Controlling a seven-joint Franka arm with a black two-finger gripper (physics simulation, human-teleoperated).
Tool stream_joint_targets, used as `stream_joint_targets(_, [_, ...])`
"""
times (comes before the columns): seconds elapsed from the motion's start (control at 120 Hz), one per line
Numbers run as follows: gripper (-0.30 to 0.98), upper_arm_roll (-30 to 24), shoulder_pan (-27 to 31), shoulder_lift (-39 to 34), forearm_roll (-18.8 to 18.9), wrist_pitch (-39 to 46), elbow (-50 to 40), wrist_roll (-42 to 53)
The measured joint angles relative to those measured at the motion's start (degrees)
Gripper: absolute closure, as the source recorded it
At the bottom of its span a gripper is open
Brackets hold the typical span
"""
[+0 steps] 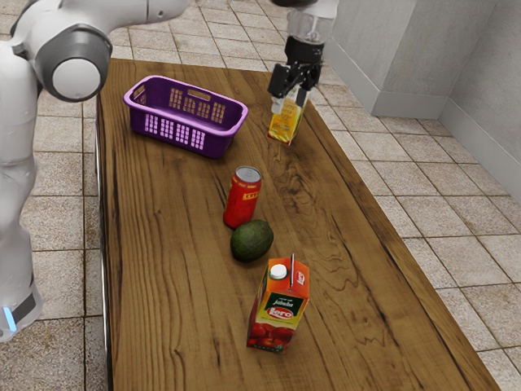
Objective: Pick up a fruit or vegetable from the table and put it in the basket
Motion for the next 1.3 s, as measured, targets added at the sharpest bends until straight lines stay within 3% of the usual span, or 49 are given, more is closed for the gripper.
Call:
stream_joint_targets(0.142, [0.00,-0.48,-0.42,-0.12,-1.15,0.01,0.03,-1.86])
stream_joint_targets(0.283, [0.00,-6.76,-1.73,-1.66,-2.64,0.02,0.12,-0.92])
stream_joint_targets(0.533, [0.00,-7.94,-2.03,-1.40,-4.70,-0.11,-1.13,13.18])
stream_joint_targets(0.675, [0.00,-7.88,-4.60,-1.56,-7.09,0.03,-5.14,21.36])
stream_joint_targets(0.858, [0.00,-8.17,-3.38,-8.38,-8.21,5.16,-18.16,29.24])
stream_joint_targets(1.167, [0.00,-8.55,0.47,-10.35,-10.75,10.36,-22.55,33.81])
stream_joint_targets(1.258, [0.00,-8.93,-1.40,-11.42,-10.91,11.32,-23.70,34.71])
stream_joint_targets(1.3, [0.00,-10.39,-3.08,-15.26,-10.79,12.72,-28.85,34.93])
